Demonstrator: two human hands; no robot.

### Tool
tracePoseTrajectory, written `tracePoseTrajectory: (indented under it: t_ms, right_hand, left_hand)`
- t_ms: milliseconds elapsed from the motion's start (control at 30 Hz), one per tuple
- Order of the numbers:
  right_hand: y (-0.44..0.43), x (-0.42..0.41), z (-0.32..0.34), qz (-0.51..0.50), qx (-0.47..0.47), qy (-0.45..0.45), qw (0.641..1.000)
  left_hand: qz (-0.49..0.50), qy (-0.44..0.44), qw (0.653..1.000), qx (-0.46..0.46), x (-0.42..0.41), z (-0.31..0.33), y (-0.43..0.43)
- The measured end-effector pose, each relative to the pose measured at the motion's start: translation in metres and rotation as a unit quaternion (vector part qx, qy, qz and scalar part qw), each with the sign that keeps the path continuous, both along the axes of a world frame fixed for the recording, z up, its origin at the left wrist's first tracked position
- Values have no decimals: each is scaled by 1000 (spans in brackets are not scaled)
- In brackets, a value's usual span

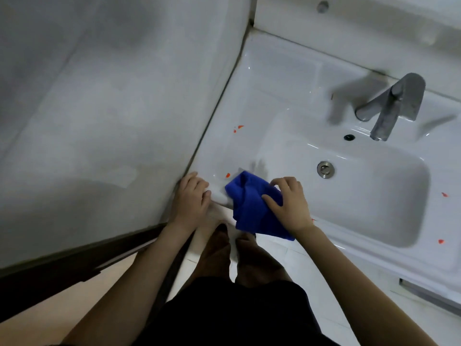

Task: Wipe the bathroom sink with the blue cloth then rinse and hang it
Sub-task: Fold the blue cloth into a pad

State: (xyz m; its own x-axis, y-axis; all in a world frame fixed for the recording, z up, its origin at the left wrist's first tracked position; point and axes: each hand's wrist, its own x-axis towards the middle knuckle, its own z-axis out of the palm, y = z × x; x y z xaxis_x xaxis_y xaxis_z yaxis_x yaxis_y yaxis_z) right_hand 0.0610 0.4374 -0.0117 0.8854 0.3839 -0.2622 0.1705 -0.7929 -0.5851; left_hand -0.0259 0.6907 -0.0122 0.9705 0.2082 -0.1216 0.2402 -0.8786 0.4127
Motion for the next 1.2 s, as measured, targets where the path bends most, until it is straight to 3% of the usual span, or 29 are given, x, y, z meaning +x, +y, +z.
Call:
tracePoseTrajectory:
  t_ms: [67,233,433,700,800,967,1100,1133,1200]
  right_hand:
    - [0,-15,9,56,14,-67,996]
    - [-4,-49,10,121,9,0,993]
    - [-14,-48,7,98,65,-34,992]
    - [-12,-44,6,16,118,-18,993]
    - [-13,-44,10,13,110,4,994]
    - [-1,-57,15,55,49,-6,997]
    - [5,-47,19,-68,129,49,988]
    - [3,-44,18,-83,139,65,985]
    - [-2,-41,17,-93,151,98,979]
  left_hand:
    - [-4,3,1000,6,4,6,-4]
    - [-30,-23,997,-67,23,20,-24]
    - [-215,32,961,-172,29,22,-41]
    - [-280,41,947,-150,27,16,-37]
    - [-246,13,950,-190,32,17,-44]
    - [-146,99,950,-260,40,24,-54]
    - [-36,136,917,-374,37,26,-52]
    - [8,119,918,-377,36,25,-49]
    - [48,74,962,-259,37,20,-40]
